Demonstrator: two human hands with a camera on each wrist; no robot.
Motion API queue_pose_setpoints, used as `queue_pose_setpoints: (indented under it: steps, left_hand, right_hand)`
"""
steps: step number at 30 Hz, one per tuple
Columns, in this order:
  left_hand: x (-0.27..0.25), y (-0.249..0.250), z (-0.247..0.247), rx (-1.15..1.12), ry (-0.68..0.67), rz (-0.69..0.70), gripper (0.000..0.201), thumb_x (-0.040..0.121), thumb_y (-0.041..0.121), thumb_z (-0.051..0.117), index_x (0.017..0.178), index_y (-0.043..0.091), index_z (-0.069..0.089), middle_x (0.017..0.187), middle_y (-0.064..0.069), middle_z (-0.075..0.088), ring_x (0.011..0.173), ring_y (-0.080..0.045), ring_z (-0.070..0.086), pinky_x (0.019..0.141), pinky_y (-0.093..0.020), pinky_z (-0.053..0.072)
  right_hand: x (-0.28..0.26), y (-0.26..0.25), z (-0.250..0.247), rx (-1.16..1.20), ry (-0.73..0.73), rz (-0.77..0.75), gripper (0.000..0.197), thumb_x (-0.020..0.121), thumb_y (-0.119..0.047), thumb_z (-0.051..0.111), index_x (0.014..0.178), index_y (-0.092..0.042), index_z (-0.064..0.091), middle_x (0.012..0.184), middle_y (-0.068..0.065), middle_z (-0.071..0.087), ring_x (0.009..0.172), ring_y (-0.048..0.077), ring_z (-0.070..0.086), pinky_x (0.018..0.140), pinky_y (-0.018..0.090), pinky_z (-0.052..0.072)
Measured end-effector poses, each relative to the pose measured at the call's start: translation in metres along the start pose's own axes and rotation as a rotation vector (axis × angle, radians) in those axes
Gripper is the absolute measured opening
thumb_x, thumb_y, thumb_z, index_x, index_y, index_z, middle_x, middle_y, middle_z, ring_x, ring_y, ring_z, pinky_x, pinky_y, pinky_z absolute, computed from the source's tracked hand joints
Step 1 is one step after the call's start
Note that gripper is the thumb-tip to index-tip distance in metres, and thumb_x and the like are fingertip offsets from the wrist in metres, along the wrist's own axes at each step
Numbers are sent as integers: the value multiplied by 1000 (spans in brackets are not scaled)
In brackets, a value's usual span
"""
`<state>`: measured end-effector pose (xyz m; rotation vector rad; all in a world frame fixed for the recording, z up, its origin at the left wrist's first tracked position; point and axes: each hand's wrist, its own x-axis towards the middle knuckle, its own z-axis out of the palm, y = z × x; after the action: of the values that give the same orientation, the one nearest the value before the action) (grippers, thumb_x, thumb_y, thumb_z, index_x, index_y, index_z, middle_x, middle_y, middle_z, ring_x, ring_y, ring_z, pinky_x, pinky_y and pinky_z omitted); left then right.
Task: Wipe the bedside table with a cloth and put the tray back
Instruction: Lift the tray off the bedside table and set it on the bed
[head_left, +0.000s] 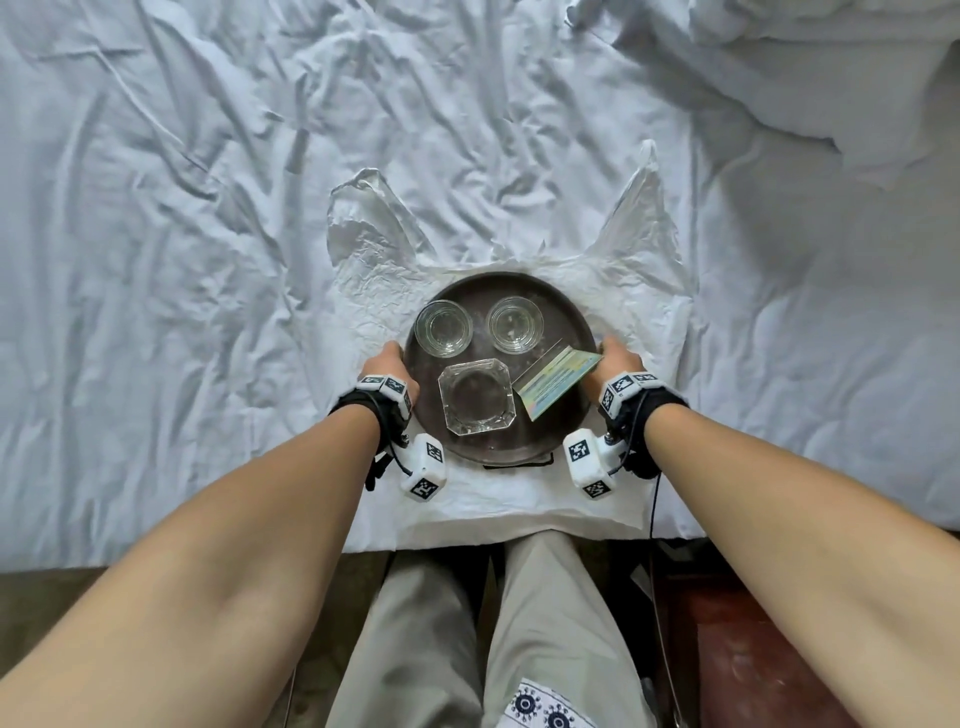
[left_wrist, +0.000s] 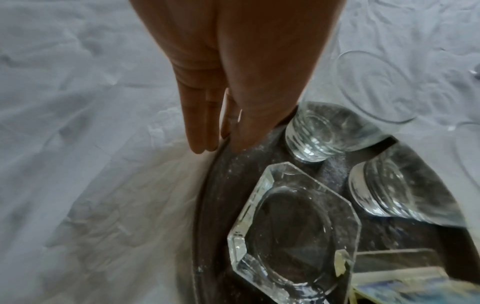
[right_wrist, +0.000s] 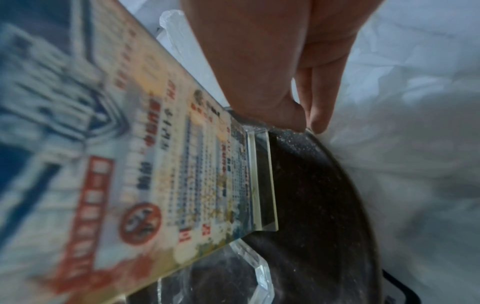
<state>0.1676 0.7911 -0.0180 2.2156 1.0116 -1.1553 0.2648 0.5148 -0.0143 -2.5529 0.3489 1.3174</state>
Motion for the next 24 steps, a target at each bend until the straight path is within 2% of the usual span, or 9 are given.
queue_pose_setpoints:
  steps: [3, 7, 11, 13, 17, 20, 24]
  left_hand:
    - [-9, 6, -12, 108, -9, 58, 49, 82, 15, 65, 127, 8, 44, 119, -20, 59, 107, -39, 59, 85, -40, 49]
    - [-34, 13, -38, 232, 41, 217, 61, 80, 22, 74, 131, 13, 43, 124, -17, 56, 111, -40, 58, 85, -41, 46]
    - [-71, 24, -66, 319, 61, 339, 59, 81, 25, 74, 132, 16, 46, 122, -15, 57, 108, -37, 59, 83, -40, 47]
    - [-91, 34, -76, 349, 53, 406, 59, 80, 26, 75, 131, 14, 48, 120, -14, 60, 107, -35, 61, 84, -39, 49]
    - [-133, 55, -92, 416, 76, 547, 59, 76, 24, 79, 130, 16, 53, 121, -12, 63, 110, -33, 61, 88, -36, 50]
    - [-168, 77, -100, 468, 112, 636, 49, 76, 27, 76, 120, 17, 58, 117, -10, 64, 106, -31, 62, 86, -37, 51]
    - [-212, 110, -96, 526, 140, 725, 53, 78, 22, 77, 126, 18, 56, 120, -8, 63, 107, -30, 62, 87, -34, 51]
  right_hand:
    - [-15, -3, -12, -41, 1, -16, 36, 81, -30, 59, 115, -18, 54, 110, 14, 65, 99, 35, 62, 82, 35, 50]
    - [-47, -11, -35, -110, 49, -125, 33, 85, -25, 58, 118, -19, 61, 115, 15, 65, 105, 36, 62, 88, 36, 50]
    - [-89, -18, -61, -171, 69, -189, 36, 88, -25, 58, 124, -20, 59, 123, 12, 62, 110, 33, 61, 91, 36, 50]
    - [-111, -16, -72, -186, 73, -210, 41, 86, -17, 60, 127, -21, 57, 128, 10, 60, 114, 31, 59, 93, 35, 48]
    - [-154, -4, -90, -189, 102, -226, 51, 86, -7, 53, 135, -19, 52, 139, 7, 53, 125, 28, 52, 102, 33, 44]
    - [-186, 12, -99, -161, 160, -212, 54, 85, -4, 53, 136, -21, 52, 139, 7, 53, 124, 27, 53, 100, 30, 44]
    - [-225, 45, -109, -97, 208, -200, 55, 83, -8, 59, 135, -24, 52, 139, 8, 53, 122, 28, 54, 99, 31, 45]
